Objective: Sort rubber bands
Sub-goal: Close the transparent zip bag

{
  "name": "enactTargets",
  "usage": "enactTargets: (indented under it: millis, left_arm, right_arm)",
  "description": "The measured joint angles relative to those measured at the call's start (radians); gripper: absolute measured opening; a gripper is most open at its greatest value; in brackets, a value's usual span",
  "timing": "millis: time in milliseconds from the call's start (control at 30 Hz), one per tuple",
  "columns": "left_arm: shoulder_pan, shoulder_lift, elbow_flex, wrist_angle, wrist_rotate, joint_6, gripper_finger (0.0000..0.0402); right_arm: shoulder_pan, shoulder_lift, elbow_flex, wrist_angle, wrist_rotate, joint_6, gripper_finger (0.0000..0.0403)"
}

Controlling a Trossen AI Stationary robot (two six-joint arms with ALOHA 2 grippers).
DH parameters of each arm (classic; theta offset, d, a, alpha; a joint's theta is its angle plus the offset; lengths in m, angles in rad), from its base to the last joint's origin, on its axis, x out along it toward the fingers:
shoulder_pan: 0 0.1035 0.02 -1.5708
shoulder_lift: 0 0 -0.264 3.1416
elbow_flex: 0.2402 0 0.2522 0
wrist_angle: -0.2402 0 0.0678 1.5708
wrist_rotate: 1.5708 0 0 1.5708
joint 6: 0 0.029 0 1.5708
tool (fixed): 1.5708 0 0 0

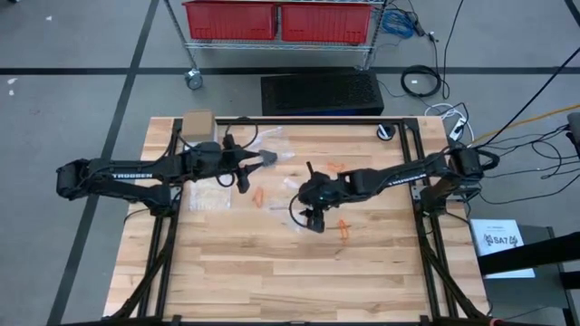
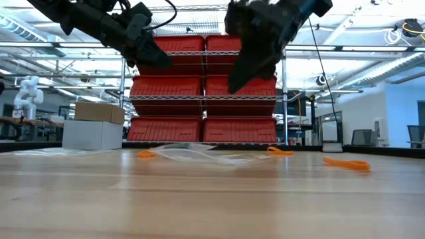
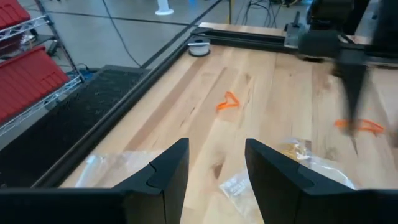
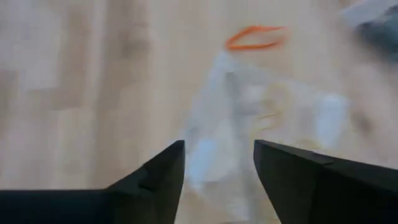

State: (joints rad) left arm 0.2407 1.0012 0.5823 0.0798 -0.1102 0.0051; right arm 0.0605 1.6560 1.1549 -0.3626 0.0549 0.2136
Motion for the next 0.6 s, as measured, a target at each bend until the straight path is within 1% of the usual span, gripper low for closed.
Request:
enactTargets:
  millis: [67, 133, 200, 300, 333, 467, 600]
  left_arm:
    - [-0.006, 0.000, 0.000, -0.003, 0.022, 0.000, 0.0164]
    - [-0.015, 0.000, 0.000, -0.016, 0.050, 0.005, 0.0164]
    - [-0.030, 0.000, 0.000, -0.025, 0.066, 0.025, 0.0164]
    - [-0.052, 0.000, 0.000, -0.030, 0.069, 0.051, 0.0164]
    - [-0.058, 0.000, 0.000, -0.031, 0.068, 0.057, 0.0164]
    - [-0.068, 0.000, 0.000, -0.035, 0.057, 0.061, 0.0164]
    - [-0.067, 0.000, 0.000, -0.048, 0.053, 0.061, 0.0164]
  right_arm:
    - [-0.036, 0.019, 0.000, 0.012, 0.028, -0.079, 0.0181]
    - [-0.079, 0.053, 0.000, 0.036, 0.025, -0.144, 0.0153]
    - [-0.120, 0.098, 0.000, 0.061, 0.018, -0.203, 0.0109]
    - [-0.175, 0.154, 0.000, 0.118, -0.021, -0.296, 0.0028]
    - [-0.190, 0.171, 0.000, 0.135, -0.036, -0.328, 0.0014]
    - [-0.236, 0.238, 0.044, 0.139, -0.124, -0.416, 0.0011]
    - [-0.260, 0.318, 0.133, 0.070, -0.144, -0.522, 0.0002]
